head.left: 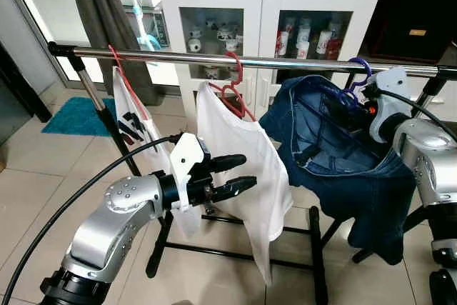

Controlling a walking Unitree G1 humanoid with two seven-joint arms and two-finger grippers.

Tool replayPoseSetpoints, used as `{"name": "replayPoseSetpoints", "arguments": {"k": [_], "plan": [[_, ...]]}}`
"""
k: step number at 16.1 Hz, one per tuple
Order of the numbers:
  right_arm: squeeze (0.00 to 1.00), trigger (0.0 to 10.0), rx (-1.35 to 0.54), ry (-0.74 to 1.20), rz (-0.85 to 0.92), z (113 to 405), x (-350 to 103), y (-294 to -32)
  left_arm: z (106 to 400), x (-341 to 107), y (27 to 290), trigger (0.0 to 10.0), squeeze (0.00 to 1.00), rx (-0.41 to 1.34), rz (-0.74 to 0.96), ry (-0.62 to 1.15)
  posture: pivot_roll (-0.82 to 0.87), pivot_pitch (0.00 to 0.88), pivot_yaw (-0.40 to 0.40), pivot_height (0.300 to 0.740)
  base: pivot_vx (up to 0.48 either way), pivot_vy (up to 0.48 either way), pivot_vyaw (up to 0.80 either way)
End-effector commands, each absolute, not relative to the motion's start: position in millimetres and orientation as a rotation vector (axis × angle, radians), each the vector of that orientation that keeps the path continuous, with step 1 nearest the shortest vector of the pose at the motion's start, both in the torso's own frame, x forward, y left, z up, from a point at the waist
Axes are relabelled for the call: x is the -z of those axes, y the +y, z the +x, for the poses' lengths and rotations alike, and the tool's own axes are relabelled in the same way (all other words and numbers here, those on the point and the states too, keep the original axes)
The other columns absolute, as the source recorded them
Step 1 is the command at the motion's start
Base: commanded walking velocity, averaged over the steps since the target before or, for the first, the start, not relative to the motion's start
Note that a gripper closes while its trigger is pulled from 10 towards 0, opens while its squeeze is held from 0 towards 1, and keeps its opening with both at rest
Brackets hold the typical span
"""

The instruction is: Hang hanger

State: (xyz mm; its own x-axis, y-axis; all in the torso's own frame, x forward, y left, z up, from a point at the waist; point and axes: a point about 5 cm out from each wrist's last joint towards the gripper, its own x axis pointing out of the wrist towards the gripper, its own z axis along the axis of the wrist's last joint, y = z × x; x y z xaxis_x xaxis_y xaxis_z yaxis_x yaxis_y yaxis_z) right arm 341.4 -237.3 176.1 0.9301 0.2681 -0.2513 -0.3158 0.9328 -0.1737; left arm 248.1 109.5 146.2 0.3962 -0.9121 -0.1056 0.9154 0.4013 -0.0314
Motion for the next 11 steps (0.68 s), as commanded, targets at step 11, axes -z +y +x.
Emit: {"name": "replayPoseSetpoints", "arguments": {"k": [11], "plan": [[0.00,0.0,-0.403,0.264,-0.182,361.6,-173.6,-226.4,251.9,-148.2,108.4,10.0,0.00,1.174,0.037,0.113,-0.09,0.000,0.078,0.740,0.000,0.000,0.00]]}}
